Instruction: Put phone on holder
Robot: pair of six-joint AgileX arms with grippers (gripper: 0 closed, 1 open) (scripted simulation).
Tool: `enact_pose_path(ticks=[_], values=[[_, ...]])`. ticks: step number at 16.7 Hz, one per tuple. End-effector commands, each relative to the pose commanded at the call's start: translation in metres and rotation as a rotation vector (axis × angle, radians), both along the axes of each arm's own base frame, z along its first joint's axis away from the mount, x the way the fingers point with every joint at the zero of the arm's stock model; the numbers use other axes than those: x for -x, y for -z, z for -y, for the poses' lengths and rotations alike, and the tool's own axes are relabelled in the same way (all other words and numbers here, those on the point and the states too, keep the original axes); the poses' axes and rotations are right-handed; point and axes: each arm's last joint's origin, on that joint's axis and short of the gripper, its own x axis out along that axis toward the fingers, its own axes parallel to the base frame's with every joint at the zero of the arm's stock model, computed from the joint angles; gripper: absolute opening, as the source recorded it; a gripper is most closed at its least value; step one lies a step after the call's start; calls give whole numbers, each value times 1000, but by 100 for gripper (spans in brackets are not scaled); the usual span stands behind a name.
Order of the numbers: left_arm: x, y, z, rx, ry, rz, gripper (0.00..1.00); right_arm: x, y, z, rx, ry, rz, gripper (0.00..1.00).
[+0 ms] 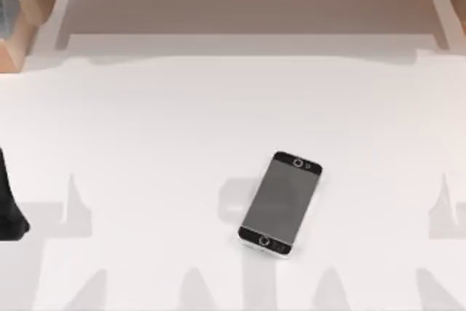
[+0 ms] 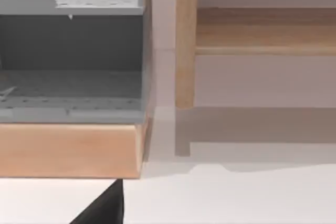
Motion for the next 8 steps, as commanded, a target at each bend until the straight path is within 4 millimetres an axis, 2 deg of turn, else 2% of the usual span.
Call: enact_pose_path(ticks=[4,8], values=[[0,0,0,0,0,0,100,-1,-3,-1,-24,-6,-25,100],[0,0,0,0,0,0,100,-7,-21,-5,-161,-29,-183,100]])
